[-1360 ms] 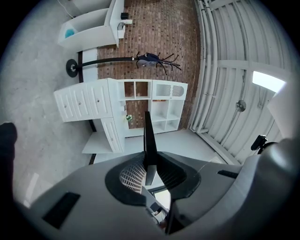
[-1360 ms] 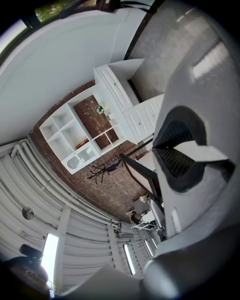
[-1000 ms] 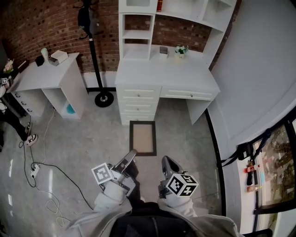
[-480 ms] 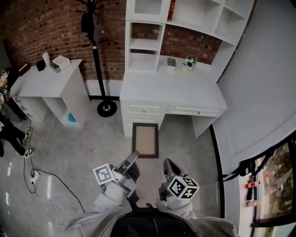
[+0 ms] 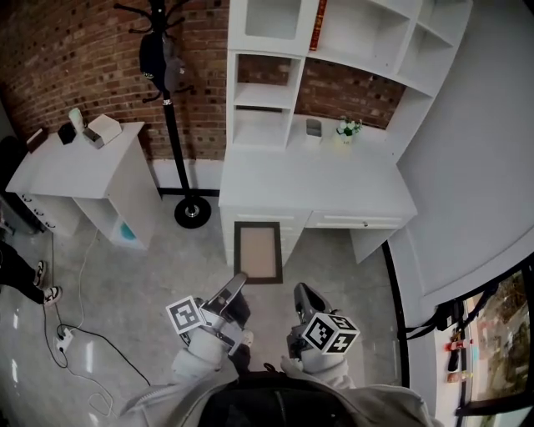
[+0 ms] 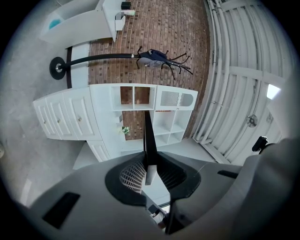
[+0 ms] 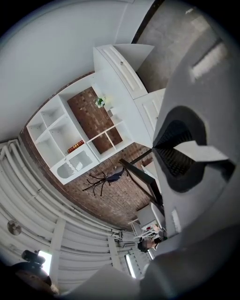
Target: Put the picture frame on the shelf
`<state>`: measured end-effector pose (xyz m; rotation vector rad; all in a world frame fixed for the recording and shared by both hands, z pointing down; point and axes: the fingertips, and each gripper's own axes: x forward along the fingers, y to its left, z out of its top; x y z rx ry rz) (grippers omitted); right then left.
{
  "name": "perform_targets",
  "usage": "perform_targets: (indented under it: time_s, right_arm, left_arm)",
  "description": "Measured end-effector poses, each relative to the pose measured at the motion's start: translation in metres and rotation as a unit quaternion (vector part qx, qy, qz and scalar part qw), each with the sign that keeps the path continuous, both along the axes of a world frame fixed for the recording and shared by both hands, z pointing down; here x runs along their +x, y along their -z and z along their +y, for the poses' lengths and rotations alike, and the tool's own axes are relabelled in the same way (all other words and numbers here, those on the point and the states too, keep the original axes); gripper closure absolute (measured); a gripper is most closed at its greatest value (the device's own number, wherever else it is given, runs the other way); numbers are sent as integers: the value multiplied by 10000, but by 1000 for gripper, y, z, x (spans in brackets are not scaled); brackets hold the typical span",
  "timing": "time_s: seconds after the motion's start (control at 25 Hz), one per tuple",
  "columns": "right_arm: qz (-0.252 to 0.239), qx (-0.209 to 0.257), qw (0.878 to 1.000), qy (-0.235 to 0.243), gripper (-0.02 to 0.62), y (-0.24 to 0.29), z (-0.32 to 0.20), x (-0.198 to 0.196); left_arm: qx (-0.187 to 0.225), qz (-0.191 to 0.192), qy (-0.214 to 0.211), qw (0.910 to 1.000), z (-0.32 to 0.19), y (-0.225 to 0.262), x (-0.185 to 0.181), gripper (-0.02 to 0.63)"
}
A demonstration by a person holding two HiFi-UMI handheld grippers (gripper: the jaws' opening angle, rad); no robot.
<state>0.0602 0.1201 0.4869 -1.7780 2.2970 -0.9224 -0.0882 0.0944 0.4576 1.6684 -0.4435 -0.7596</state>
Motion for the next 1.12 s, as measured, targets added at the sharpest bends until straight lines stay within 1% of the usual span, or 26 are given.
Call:
perform_targets:
  time_s: [0.24,0.56,0.84,0.96,1.12]
  right_arm:
    - [13,54,10000,-70,597,1,-52,-9]
    - [-61,3,9997,-227,597,-12,-105,-10]
    - [-88,-45,9997,-236,597,-19,-128,-16]
    - [-63,-96,9997,-225,597,-21,-133,-13]
    - [-14,-127,9997,-231,597,-21,-139,-8]
  left_arm:
    - [16,17,-115,9999,-54,0,-6,535]
    - [-30,31,-251,9997,-109,-11,-7,535]
    - [-90,-1,-353,9993,-133,-23,-8,535]
    - [-161,64,-327,9993,-137,-25,-5,535]
    - [-159,41,-271,9995,-142,-25,-6,535]
